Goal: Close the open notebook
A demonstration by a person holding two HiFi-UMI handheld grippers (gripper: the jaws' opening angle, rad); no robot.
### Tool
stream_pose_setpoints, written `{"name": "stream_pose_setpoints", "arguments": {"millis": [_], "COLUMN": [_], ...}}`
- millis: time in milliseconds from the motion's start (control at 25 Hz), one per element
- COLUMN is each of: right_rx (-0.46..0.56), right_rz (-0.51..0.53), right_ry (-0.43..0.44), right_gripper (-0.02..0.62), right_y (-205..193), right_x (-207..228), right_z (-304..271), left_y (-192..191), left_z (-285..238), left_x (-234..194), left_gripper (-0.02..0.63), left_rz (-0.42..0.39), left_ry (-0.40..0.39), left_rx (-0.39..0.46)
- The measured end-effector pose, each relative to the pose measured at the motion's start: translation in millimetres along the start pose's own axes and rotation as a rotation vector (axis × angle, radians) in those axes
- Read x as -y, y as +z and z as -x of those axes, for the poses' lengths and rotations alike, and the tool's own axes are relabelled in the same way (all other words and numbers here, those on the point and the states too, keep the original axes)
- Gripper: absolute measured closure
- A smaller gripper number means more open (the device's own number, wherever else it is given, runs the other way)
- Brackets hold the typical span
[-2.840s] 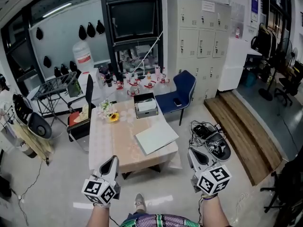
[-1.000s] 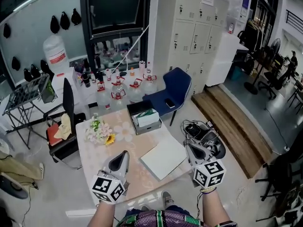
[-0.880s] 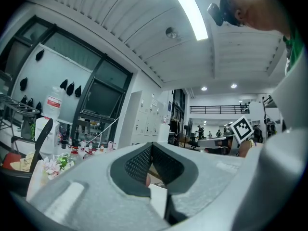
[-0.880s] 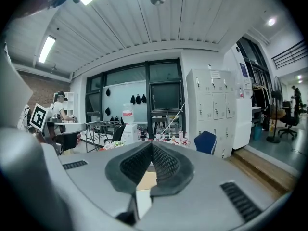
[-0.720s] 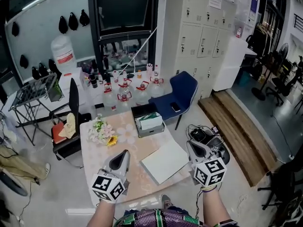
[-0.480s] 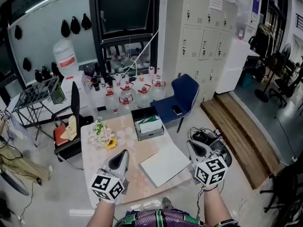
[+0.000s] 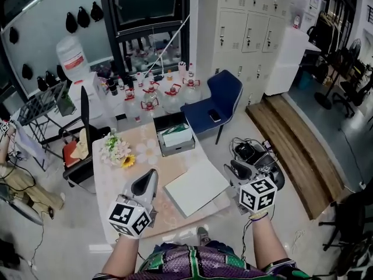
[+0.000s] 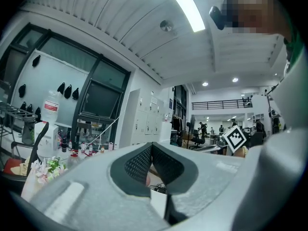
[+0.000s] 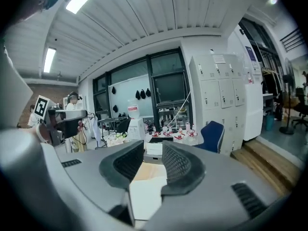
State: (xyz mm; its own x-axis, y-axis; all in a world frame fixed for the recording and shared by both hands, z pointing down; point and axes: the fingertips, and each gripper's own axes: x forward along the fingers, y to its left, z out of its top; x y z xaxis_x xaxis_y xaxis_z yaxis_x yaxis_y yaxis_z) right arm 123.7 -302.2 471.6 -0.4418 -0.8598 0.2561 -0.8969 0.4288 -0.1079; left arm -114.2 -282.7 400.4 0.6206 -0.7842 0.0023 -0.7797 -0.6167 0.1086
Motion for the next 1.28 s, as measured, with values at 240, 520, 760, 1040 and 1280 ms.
{"name": "stream_pose_setpoints", "arguments": {"millis": [240,520,760,1040,1280], "right_rx": [-0.104,-0.218,-0.323,-0.424,-0.483], "right_rz": [-0.006,-0.059,-0.094,-0.126,-0.147], "right_ry": [0.003,0.010,0.019,0.032,0.046], "right_gripper": [0.491,0.491,0.491,0.490,0.490], "right_y": [-47,-109,-164,-221,-259], "right_x": [24,53,75,94,104], "right_z": [-13,-30,-44,-61,-75], "left_y": [-14,-32,-41,-50,-61], "left_z": [-14,-25,-32,-39,-42], "left_x": [18,27,37,41,42], "left_gripper": [0.589,0.589,0.589,0.589,0.589], "left_rz": [-0.005,-0.006,-0.010,-0.013,-0.016], "left_ry": [-0.013,-0.003,0.012,0.040,0.067], "left_rx": [-0.031,-0.066,-0.092,-0.123,-0.155]}}
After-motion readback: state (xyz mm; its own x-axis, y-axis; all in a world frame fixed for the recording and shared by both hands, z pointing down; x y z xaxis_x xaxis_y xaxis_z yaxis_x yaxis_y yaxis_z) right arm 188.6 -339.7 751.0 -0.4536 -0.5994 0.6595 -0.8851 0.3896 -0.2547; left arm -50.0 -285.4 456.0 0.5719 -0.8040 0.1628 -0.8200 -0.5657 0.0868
